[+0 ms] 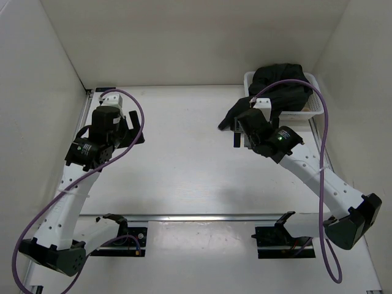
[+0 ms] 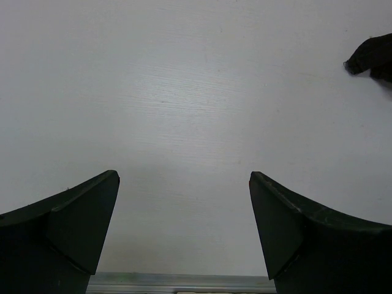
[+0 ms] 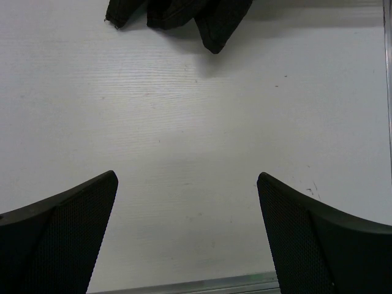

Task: Fold and stack the trousers
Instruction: Grab the trousers from the pile, then move the trousers to the center of the board, then flatten the trousers out

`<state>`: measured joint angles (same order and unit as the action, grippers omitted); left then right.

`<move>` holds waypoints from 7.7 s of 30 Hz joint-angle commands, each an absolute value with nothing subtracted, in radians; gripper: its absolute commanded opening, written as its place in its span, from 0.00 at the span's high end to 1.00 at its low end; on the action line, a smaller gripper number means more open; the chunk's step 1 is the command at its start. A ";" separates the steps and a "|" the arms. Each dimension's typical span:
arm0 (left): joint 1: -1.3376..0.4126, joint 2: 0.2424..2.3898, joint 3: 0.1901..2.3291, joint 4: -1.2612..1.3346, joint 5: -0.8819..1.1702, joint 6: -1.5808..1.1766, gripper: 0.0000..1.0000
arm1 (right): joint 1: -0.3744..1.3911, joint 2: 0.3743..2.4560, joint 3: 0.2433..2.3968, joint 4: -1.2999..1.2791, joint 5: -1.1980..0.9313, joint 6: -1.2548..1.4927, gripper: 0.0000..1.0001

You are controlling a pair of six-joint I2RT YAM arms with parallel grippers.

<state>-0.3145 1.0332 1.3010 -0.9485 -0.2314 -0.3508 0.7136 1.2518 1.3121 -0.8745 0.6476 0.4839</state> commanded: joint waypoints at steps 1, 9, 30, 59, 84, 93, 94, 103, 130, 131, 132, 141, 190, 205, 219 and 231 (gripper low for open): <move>-0.319 1.023 1.293 -0.957 -0.236 -0.362 0.00 | 0.713 1.217 1.332 -0.885 0.667 0.489 0.00; -0.319 1.051 1.293 -0.968 -0.259 -0.403 0.00 | 0.713 1.206 1.321 -0.943 0.690 0.486 0.00; -0.319 1.046 1.272 -0.916 -0.268 -0.410 0.00 | 0.105 1.478 1.642 -0.758 0.090 0.274 0.22; -0.319 1.186 1.442 -1.020 -0.256 -0.411 0.00 | 0.087 1.826 2.549 -0.856 0.033 0.310 1.00; -0.179 1.210 1.470 -1.152 0.041 -0.397 0.17 | 0.663 1.212 1.506 -0.859 0.305 0.480 0.93; -0.591 1.218 1.193 -0.914 0.163 -0.643 0.00 | 0.376 1.458 1.567 -0.853 0.051 0.365 0.06; -0.630 1.277 1.215 -0.914 0.140 -0.655 0.00 | 0.365 1.532 1.638 -0.853 0.051 0.365 0.06; -0.813 1.624 1.351 -0.905 0.012 -0.664 0.04 | 0.238 1.833 1.871 -0.842 -0.114 0.377 0.36; -0.336 1.551 2.063 -1.269 -0.071 -0.448 0.90 | 0.221 2.000 1.969 -0.707 -0.310 0.466 0.00; -0.325 1.551 2.063 -1.269 -0.071 -0.448 0.90 | 0.221 2.029 2.000 -0.707 -0.327 0.480 0.00; -0.325 1.542 2.063 -1.278 -0.071 -0.448 0.90 | 0.221 2.060 2.031 -0.707 -0.345 0.509 0.00; -0.296 1.522 2.054 -1.287 -0.071 -0.448 0.90 | 0.369 2.266 2.088 -0.683 -0.318 0.623 0.00; -0.357 2.022 2.251 -1.270 -0.158 -0.417 0.77 | 0.515 1.150 1.153 -0.856 0.314 0.592 0.54; -0.339 2.569 2.591 -1.197 -0.175 -0.525 0.08 | 0.506 1.144 1.204 -0.917 0.307 0.561 0.37; -0.328 2.429 2.582 -1.201 -0.219 -0.451 0.90 | 0.506 1.144 1.197 -0.927 0.287 0.571 0.38; -0.596 1.795 2.154 -1.195 -0.080 -0.350 0.90 | 0.506 1.062 1.226 -0.980 0.296 0.629 0.17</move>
<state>-0.4778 1.9331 2.2639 -1.1805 -0.1593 -0.3790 0.5106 1.1160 1.1767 -0.9421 0.2855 0.5961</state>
